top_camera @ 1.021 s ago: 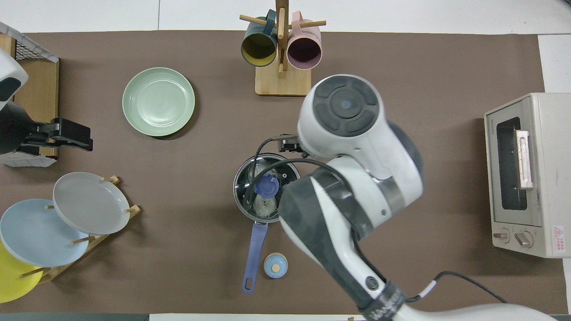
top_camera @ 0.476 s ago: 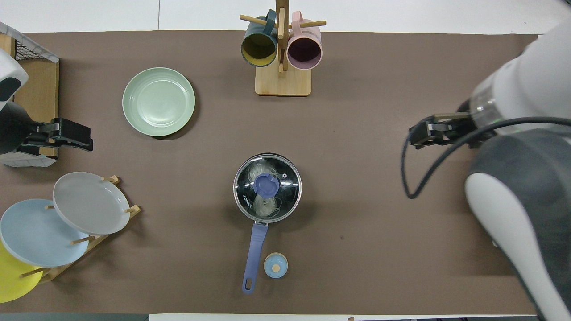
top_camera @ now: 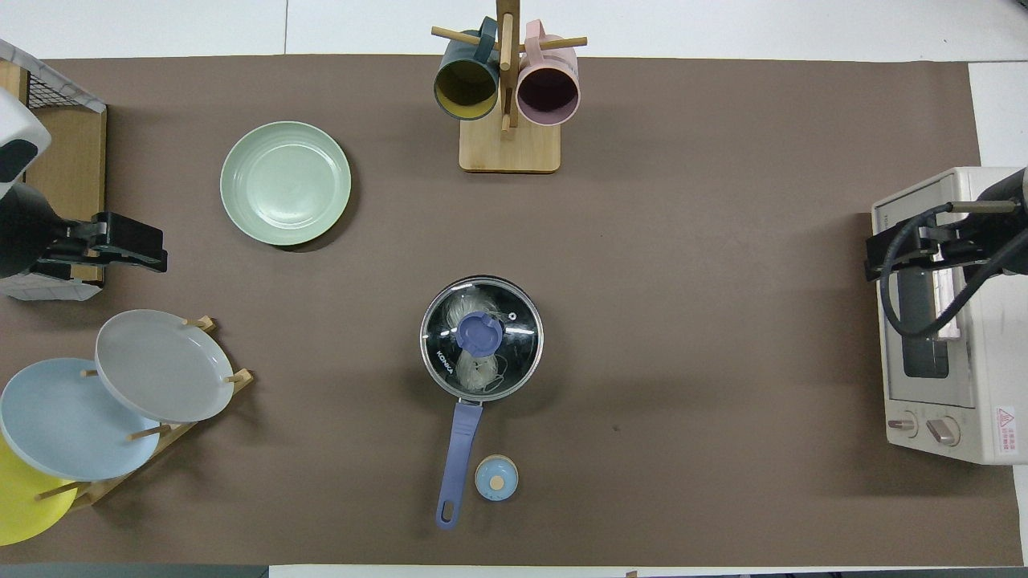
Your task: Transfer vermicelli from plate to pot
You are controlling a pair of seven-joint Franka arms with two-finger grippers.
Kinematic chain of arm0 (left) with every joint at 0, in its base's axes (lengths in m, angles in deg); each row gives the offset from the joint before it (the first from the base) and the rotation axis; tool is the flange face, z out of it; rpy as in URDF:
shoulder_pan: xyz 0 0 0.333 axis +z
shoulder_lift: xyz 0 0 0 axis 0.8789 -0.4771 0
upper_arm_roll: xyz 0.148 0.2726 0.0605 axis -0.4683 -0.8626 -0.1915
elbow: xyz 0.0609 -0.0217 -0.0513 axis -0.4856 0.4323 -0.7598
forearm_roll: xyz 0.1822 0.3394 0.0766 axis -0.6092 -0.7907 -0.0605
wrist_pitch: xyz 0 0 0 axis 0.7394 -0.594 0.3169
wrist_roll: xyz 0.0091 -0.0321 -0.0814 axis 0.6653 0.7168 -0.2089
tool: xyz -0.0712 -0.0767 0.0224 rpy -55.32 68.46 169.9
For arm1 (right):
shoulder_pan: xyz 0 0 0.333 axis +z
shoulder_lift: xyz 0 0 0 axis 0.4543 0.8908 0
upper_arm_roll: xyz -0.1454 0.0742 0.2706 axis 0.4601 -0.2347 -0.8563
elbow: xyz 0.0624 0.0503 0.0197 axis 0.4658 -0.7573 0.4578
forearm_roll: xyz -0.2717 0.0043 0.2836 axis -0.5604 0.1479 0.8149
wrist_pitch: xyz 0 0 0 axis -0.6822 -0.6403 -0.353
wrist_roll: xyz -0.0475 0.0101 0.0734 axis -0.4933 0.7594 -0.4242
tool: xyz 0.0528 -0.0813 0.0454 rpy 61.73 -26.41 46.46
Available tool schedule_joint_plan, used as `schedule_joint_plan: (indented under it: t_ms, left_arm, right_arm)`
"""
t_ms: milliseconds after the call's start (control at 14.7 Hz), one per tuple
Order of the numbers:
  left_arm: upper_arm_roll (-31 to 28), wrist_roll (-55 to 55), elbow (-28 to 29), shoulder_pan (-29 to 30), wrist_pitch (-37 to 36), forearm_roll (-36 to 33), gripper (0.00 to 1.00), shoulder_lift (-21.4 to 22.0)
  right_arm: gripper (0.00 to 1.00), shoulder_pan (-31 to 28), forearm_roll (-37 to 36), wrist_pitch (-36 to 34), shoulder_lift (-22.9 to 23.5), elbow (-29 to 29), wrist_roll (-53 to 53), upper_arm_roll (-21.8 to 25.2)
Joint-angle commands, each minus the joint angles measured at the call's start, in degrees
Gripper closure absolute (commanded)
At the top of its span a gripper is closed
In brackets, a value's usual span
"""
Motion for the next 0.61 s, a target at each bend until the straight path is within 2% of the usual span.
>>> schedule_joint_plan:
  t_ms: [0,545]
  left_arm:
    - [0.0,0.2,1.7,0.5,0.0,0.7,0.00,1.6]
    - [0.0,0.2,1.7,0.5,0.0,0.7,0.00,1.6]
  right_arm:
    - [0.00,-1.9,0.3,1.8,-1.3,-1.6,0.4,-1.7]
    - [0.00,-4.9,-0.1,3.0,-1.4,-2.4,3.7,-1.8]
